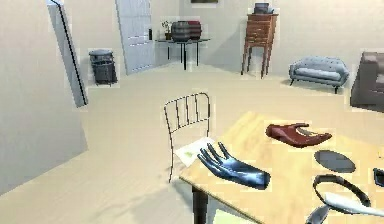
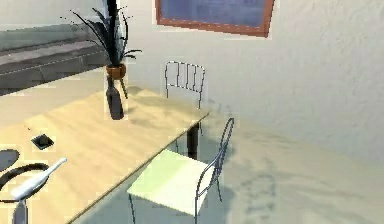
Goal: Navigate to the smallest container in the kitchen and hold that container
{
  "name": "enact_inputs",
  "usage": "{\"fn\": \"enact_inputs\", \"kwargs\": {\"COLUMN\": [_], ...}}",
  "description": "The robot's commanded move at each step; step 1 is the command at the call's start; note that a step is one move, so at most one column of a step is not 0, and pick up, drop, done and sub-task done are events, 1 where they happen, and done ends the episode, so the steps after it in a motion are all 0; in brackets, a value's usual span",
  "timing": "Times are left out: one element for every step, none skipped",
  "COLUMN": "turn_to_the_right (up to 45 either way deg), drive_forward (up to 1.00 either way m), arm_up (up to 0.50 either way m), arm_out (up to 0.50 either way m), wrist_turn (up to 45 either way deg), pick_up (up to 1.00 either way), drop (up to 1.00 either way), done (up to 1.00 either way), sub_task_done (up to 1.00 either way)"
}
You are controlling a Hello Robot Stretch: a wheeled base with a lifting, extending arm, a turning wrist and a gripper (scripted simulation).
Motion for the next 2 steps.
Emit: {"fn": "enact_inputs", "kwargs": {"turn_to_the_right": [45.0,45.0], "drive_forward": [0.0,0.0], "arm_up": [0.0,0.0], "arm_out": [0.0,0.0], "wrist_turn": [0.0,0.0], "pick_up": [0.0,0.0], "drop": [0.0,0.0], "done": [0.0,0.0], "sub_task_done": [0.0,0.0]}}
